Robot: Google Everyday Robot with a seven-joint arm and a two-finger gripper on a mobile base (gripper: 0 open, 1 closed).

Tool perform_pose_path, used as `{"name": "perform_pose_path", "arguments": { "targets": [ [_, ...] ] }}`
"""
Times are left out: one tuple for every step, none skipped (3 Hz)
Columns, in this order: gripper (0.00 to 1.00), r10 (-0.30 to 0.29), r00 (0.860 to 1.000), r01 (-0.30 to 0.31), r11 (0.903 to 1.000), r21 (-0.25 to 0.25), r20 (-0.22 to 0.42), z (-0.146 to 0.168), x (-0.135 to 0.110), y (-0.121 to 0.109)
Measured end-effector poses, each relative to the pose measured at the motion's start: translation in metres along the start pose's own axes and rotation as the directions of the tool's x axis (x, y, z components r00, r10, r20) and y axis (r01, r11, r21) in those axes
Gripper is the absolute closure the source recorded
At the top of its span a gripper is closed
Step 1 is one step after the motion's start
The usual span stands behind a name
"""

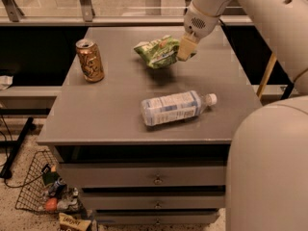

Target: Pick green jalapeno chip bag

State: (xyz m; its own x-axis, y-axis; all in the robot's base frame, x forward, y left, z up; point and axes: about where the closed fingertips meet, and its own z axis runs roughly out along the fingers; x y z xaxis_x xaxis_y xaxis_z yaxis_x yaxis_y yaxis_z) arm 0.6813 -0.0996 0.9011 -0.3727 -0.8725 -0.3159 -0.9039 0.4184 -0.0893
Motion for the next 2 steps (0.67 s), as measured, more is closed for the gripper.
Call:
{"name": "perform_pose_path", "arguments": {
  "targets": [
    [1.0, -0.043, 0.996, 0.037, 0.9961, 0.08, 0.078, -0.049, -0.013, -0.002],
    [1.0, -0.071, 0.988, 0.053, 0.9895, 0.134, 0.136, -0.081, -0.021, -0.004]
  ]
}}
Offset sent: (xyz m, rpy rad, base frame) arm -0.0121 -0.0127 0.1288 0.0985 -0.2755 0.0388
